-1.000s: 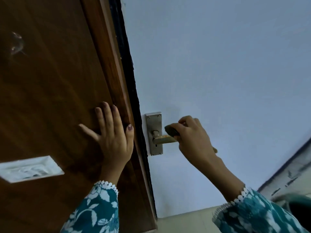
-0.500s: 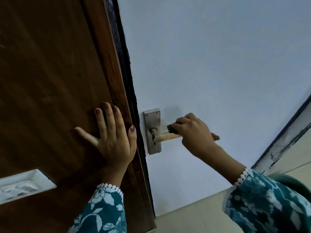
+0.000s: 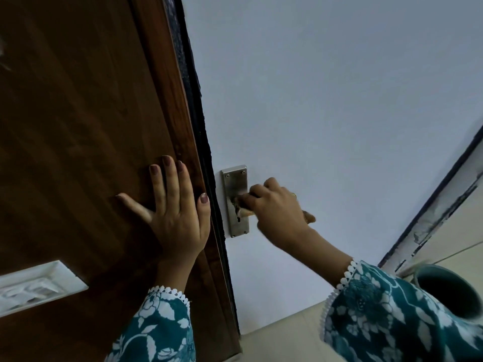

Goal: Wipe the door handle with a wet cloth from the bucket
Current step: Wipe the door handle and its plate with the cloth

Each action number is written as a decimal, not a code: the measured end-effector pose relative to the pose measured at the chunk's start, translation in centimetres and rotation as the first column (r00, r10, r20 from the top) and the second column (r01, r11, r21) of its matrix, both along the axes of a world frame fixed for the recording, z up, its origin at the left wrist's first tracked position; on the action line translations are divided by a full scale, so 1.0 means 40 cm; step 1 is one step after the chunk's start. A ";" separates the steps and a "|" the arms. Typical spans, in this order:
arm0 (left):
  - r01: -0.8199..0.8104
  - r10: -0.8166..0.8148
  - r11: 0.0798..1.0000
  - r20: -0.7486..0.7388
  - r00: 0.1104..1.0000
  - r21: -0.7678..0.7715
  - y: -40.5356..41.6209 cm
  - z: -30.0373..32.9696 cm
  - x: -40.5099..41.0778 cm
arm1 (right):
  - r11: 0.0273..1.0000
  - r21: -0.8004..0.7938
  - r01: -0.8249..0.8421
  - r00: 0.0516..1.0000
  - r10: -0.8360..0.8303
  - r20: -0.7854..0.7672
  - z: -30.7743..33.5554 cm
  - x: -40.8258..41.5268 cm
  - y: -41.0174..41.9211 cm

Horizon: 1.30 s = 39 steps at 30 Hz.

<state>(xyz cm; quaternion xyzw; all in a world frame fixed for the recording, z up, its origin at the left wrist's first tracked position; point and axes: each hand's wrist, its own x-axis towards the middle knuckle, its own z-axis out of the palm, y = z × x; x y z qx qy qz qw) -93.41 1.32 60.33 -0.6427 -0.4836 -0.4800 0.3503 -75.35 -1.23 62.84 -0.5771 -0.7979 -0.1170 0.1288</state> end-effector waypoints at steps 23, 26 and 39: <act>-0.012 0.013 0.999 -0.026 1.000 0.044 0.009 -0.007 -0.003 | 0.988 0.025 0.150 0.978 -0.144 -0.149 -0.005 0.123 -0.015; 0.010 -0.009 0.998 -0.016 1.000 0.058 0.011 -0.007 -0.004 | 0.989 0.054 0.137 0.979 -0.127 -0.160 -0.004 0.112 -0.015; 0.011 -0.012 1.000 -0.022 1.000 -0.018 -0.004 0.000 -0.009 | 0.980 0.098 0.173 0.977 -0.158 -0.147 -0.022 0.130 -0.030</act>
